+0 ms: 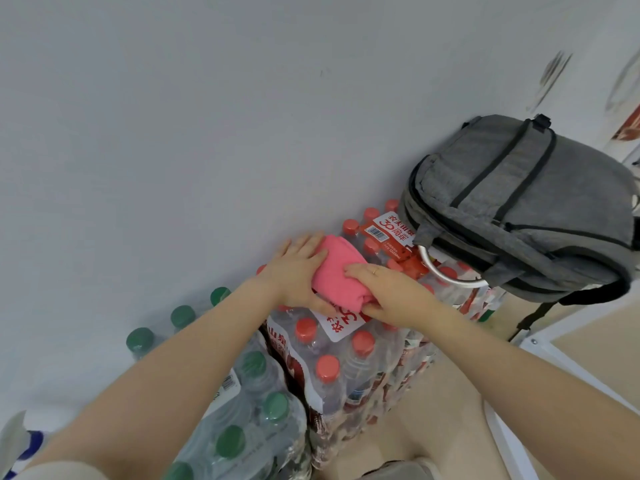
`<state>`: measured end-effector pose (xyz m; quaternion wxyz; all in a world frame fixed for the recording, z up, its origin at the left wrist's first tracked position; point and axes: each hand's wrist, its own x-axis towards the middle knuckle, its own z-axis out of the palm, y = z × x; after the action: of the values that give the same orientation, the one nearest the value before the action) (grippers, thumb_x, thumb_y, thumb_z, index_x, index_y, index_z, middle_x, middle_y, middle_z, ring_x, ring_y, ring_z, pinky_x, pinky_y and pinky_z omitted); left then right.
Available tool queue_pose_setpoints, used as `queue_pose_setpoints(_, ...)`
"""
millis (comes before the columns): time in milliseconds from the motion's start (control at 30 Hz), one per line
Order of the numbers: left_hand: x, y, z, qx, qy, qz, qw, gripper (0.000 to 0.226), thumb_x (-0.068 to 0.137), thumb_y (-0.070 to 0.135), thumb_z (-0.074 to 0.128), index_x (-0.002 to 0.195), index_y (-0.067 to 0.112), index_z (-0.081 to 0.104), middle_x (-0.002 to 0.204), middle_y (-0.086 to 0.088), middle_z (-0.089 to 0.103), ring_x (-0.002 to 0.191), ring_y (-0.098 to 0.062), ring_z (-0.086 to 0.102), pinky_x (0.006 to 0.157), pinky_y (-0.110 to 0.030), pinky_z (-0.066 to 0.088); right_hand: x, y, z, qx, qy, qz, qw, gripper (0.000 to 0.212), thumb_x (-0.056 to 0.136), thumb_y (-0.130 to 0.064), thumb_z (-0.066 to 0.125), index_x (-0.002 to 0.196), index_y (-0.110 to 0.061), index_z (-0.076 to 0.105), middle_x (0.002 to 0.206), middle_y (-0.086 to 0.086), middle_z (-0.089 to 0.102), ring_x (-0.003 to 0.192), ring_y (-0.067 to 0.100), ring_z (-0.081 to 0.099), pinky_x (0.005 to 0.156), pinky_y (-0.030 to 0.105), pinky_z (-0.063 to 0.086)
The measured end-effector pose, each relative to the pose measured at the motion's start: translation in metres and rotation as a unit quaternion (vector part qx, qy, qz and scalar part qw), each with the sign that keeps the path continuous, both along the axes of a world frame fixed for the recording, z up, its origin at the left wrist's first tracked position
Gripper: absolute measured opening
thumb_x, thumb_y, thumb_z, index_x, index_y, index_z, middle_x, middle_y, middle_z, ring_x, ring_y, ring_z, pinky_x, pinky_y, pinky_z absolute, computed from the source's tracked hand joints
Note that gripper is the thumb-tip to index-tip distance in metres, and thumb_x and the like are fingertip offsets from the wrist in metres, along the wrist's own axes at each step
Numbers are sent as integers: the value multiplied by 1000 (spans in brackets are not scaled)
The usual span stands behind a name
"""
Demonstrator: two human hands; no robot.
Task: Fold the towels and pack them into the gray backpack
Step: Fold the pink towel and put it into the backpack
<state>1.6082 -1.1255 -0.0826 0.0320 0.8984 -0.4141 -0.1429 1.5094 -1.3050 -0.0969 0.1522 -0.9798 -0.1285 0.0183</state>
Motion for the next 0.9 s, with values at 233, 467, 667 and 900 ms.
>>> queue_pose_setpoints(233, -30, -24, 33, -318, 159, -23, 934, 79, 74, 36, 72, 132, 45, 19, 128, 3, 54, 104, -15, 61, 84, -24, 48, -12, -20, 56, 220, -134, -131, 957, 36, 81, -29, 53, 114, -15, 50, 82, -17, 51, 68, -3, 53, 63, 11, 38)
queue_pose_setpoints(467, -37, -62, 45, -414, 248, 26, 876, 55, 77, 34, 61, 119, 54, 32, 120, 24, 50, 109, -6, 55, 93, -25, 47, -14, -47, 75, 230, -186, -160, 942, 34, 90, -23, 56, 121, -10, 57, 104, -6, 61, 88, 2, 55, 75, 1, 34)
queue_pose_setpoints(667, -29, -43, 25, -254, 387, 222, 858, 40, 87, 17, 62, 125, 17, 52, 107, -2, 64, 90, -16, 61, 83, -30, 51, 10, -41, 37, 136, 47, -168, 975, 41, 93, -32, 51, 128, -12, 51, 115, 9, 64, 106, 24, 58, 86, 26, 41)
queue_pose_setpoints(900, -24, -41, 17, -154, 17, 174, 972, 54, 83, 38, 57, 130, 13, 47, 123, -13, 50, 113, -30, 48, 99, -36, 38, -2, -59, 47, 0, -68, -156, 985, 27, 91, -26, 51, 112, -11, 60, 111, 7, 63, 103, 26, 58, 87, 37, 46)
